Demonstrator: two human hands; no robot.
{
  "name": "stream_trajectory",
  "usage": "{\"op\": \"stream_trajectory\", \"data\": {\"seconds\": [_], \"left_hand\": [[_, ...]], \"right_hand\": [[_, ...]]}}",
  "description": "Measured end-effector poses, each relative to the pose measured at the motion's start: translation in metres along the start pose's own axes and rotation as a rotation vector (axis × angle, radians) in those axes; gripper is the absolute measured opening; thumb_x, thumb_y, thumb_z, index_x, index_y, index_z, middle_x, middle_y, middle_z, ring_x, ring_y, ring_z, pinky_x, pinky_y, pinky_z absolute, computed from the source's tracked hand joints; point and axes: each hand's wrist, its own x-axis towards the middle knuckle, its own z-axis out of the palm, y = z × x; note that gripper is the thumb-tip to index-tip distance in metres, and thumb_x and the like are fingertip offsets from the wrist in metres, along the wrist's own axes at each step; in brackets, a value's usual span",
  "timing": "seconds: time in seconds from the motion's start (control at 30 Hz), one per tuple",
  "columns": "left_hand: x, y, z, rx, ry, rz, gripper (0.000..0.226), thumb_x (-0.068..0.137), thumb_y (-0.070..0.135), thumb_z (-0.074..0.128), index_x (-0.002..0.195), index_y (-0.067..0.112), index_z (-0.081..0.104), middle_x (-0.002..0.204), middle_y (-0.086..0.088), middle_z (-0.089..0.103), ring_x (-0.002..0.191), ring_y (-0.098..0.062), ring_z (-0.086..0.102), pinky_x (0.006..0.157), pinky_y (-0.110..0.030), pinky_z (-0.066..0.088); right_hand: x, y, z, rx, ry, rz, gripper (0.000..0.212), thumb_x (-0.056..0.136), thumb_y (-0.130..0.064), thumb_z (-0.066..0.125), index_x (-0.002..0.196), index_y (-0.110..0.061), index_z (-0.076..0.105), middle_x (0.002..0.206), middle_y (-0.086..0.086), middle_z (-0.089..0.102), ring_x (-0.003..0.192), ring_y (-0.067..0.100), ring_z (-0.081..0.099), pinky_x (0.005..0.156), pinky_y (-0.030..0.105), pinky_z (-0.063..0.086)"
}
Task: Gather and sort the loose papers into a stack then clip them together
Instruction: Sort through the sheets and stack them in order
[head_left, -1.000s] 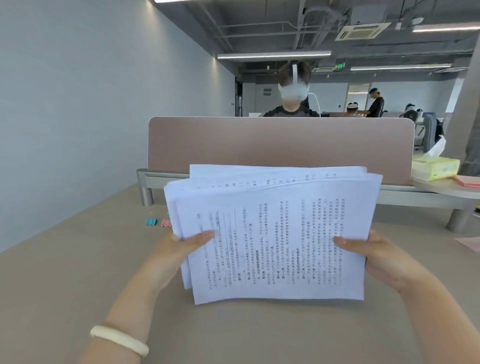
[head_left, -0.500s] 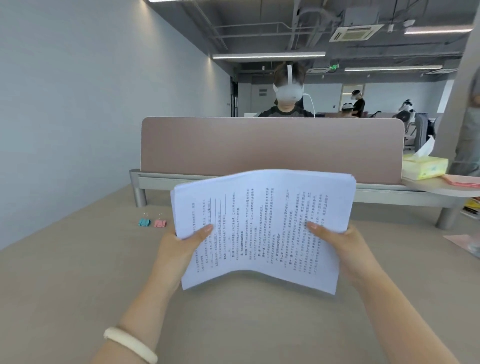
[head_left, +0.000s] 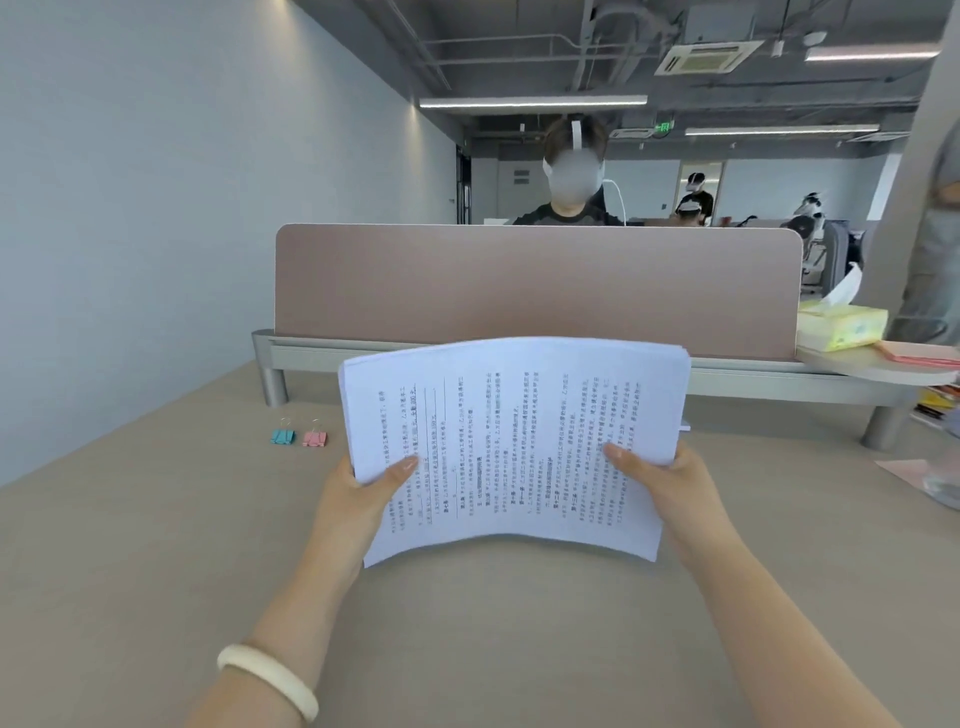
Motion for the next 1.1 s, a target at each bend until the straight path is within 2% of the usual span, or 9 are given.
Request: {"op": "stream_trajectory", "data": {"seconds": [0.13, 0.3, 0.43, 0.53, 0.67, 0.8, 0.87, 0.97, 1.1], "left_hand": [[0.001, -0.006, -0.004, -0.02, 0.005, -0.041, 0.024, 0.081, 0.018, 0.072, 0.098, 0.034, 0.067, 0.089, 0.02, 0.074, 0.084, 0.0, 0.071, 0.07, -0.021, 0.053], [0.0, -0.018, -0.003, 0.035, -0.025, -0.12, 0.019, 0.085, 0.022, 0.068, 0.097, 0.037, 0.064, 0.096, 0.017, 0.07, 0.094, -0.006, 0.066, 0.074, -0.023, 0.05], [0.003, -0.018, -0.009, -0.009, -0.046, -0.095, 0.027, 0.084, 0.017, 0.07, 0.107, 0.031, 0.064, 0.106, 0.01, 0.072, 0.099, -0.012, 0.068, 0.086, -0.035, 0.052], [0.013, -0.01, -0.021, -0.096, 0.069, -0.024, 0.044, 0.079, 0.024, 0.073, 0.12, 0.024, 0.057, 0.117, 0.002, 0.068, 0.1, -0.013, 0.065, 0.076, -0.03, 0.049], [0.025, 0.019, -0.02, -0.012, 0.271, 0.029, 0.081, 0.082, 0.019, 0.072, 0.145, 0.031, 0.024, 0.143, 0.004, 0.04, 0.132, -0.012, 0.042, 0.107, -0.034, 0.037], [0.031, 0.054, -0.004, 0.147, -0.269, 0.064, 0.087, 0.054, 0.033, 0.089, 0.13, 0.03, 0.047, 0.121, 0.017, 0.062, 0.11, 0.002, 0.059, 0.087, -0.015, 0.048], [0.029, 0.054, -0.001, 0.096, -0.344, -0.011, 0.072, 0.052, 0.041, 0.089, 0.116, 0.022, 0.062, 0.111, 0.007, 0.073, 0.096, -0.009, 0.071, 0.072, -0.02, 0.058], [0.016, 0.048, 0.004, 0.003, -0.214, -0.023, 0.025, 0.081, 0.014, 0.07, 0.106, 0.015, 0.068, 0.107, -0.004, 0.075, 0.092, -0.02, 0.073, 0.074, -0.03, 0.06], [0.009, 0.047, 0.002, -0.131, -0.146, 0.004, 0.026, 0.085, 0.01, 0.064, 0.112, 0.011, 0.067, 0.109, -0.004, 0.074, 0.099, -0.024, 0.071, 0.084, -0.04, 0.056]], "right_hand": [[0.003, 0.006, -0.004, -0.025, -0.042, 0.036, 0.028, 0.079, -0.022, 0.075, 0.106, -0.024, 0.07, 0.104, -0.004, 0.076, 0.096, 0.018, 0.072, 0.085, 0.038, 0.055], [-0.005, 0.029, -0.008, -0.139, -0.088, 0.132, 0.032, 0.084, -0.013, 0.07, 0.116, -0.016, 0.065, 0.102, -0.006, 0.074, 0.082, 0.003, 0.073, 0.063, 0.012, 0.054], [0.003, -0.004, -0.015, -0.274, -0.047, 0.033, 0.019, 0.087, -0.014, 0.067, 0.097, -0.03, 0.068, 0.103, -0.005, 0.073, 0.083, 0.005, 0.07, 0.076, 0.025, 0.052], [0.014, -0.057, -0.016, -0.489, -0.143, -0.071, 0.019, 0.086, -0.013, 0.067, 0.102, -0.023, 0.067, 0.104, -0.004, 0.072, 0.084, 0.008, 0.069, 0.075, 0.025, 0.051], [0.032, -0.134, -0.001, -0.935, -0.296, -0.216, 0.019, 0.086, -0.015, 0.067, 0.105, -0.014, 0.062, 0.097, -0.003, 0.064, 0.096, 0.022, 0.06, 0.071, 0.023, 0.042], [0.031, -0.17, 0.034, -1.233, -0.435, -0.353, 0.011, 0.087, -0.02, 0.066, 0.094, -0.02, 0.057, 0.087, -0.009, 0.051, 0.095, 0.02, 0.051, 0.072, 0.027, 0.037], [0.028, -0.179, 0.049, -1.277, -0.459, -0.402, 0.018, 0.086, -0.019, 0.067, 0.103, -0.015, 0.061, 0.089, -0.007, 0.053, 0.09, 0.017, 0.05, 0.065, 0.027, 0.036], [0.025, -0.19, 0.044, -1.13, -0.504, -0.34, 0.015, 0.082, -0.018, 0.071, 0.095, -0.021, 0.064, 0.09, -0.01, 0.061, 0.083, 0.01, 0.059, 0.062, 0.021, 0.043], [0.016, -0.162, 0.006, -0.255, -0.546, -0.066, 0.025, 0.081, -0.012, 0.066, 0.103, -0.021, 0.064, 0.1, -0.005, 0.074, 0.088, 0.011, 0.071, 0.072, 0.022, 0.056]]}}
